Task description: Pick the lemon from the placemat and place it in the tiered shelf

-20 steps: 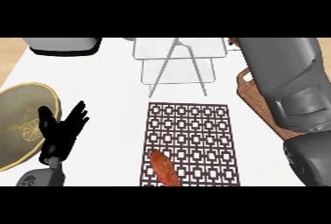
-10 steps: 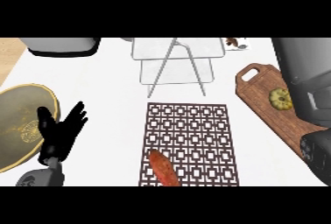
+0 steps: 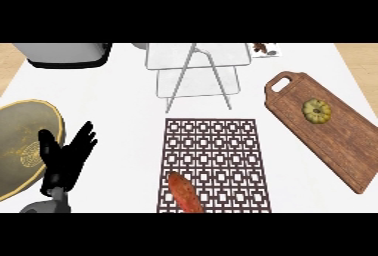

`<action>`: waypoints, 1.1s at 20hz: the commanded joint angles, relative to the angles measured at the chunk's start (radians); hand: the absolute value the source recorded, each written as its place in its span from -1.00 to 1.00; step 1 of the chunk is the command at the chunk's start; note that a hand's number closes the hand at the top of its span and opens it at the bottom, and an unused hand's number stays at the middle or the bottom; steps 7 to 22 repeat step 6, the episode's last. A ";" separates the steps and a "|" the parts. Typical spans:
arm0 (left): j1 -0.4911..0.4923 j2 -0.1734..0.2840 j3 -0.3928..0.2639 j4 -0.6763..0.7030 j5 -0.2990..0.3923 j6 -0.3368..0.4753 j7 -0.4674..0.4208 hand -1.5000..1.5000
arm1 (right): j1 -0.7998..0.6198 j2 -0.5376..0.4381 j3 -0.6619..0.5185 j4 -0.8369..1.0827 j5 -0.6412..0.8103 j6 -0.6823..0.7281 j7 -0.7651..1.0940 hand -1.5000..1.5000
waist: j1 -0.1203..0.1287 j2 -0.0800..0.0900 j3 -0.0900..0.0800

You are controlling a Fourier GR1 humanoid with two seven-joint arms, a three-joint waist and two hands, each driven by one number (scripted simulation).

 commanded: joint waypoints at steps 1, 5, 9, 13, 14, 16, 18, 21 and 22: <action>0.001 -0.005 0.001 -0.006 -0.011 0.022 0.025 0.00 | 0.104 -0.021 0.003 -0.157 -0.050 0.066 0.068 -1.00 | -0.002 0.000 -0.001; -0.025 -0.014 -0.006 0.012 -0.011 0.018 0.027 0.00 | 0.186 -0.141 -0.046 -0.243 -0.144 0.226 0.062 -1.00 | -0.005 0.001 -0.001; 0.006 0.008 -0.005 -0.033 0.003 -0.014 0.038 0.00 | 0.176 -0.153 -0.061 -0.210 -0.159 0.213 0.022 -1.00 | 0.010 0.005 -0.001; 0.006 0.008 -0.005 -0.033 0.003 -0.014 0.038 0.00 | 0.176 -0.153 -0.061 -0.210 -0.159 0.213 0.022 -1.00 | 0.010 0.005 -0.001; 0.006 0.008 -0.005 -0.033 0.003 -0.014 0.038 0.00 | 0.176 -0.153 -0.061 -0.210 -0.159 0.213 0.022 -1.00 | 0.010 0.005 -0.001; 0.006 0.008 -0.005 -0.033 0.003 -0.014 0.038 0.00 | 0.176 -0.153 -0.061 -0.210 -0.159 0.213 0.022 -1.00 | 0.010 0.005 -0.001; 0.006 0.008 -0.005 -0.033 0.003 -0.014 0.038 0.00 | 0.176 -0.153 -0.061 -0.210 -0.159 0.213 0.022 -1.00 | 0.010 0.005 -0.001; 0.006 0.008 -0.005 -0.033 0.003 -0.014 0.038 0.00 | 0.176 -0.153 -0.061 -0.210 -0.159 0.213 0.022 -1.00 | 0.010 0.005 -0.001; 0.006 0.008 -0.005 -0.033 0.003 -0.014 0.038 0.00 | 0.176 -0.153 -0.061 -0.210 -0.159 0.213 0.022 -1.00 | 0.010 0.005 -0.001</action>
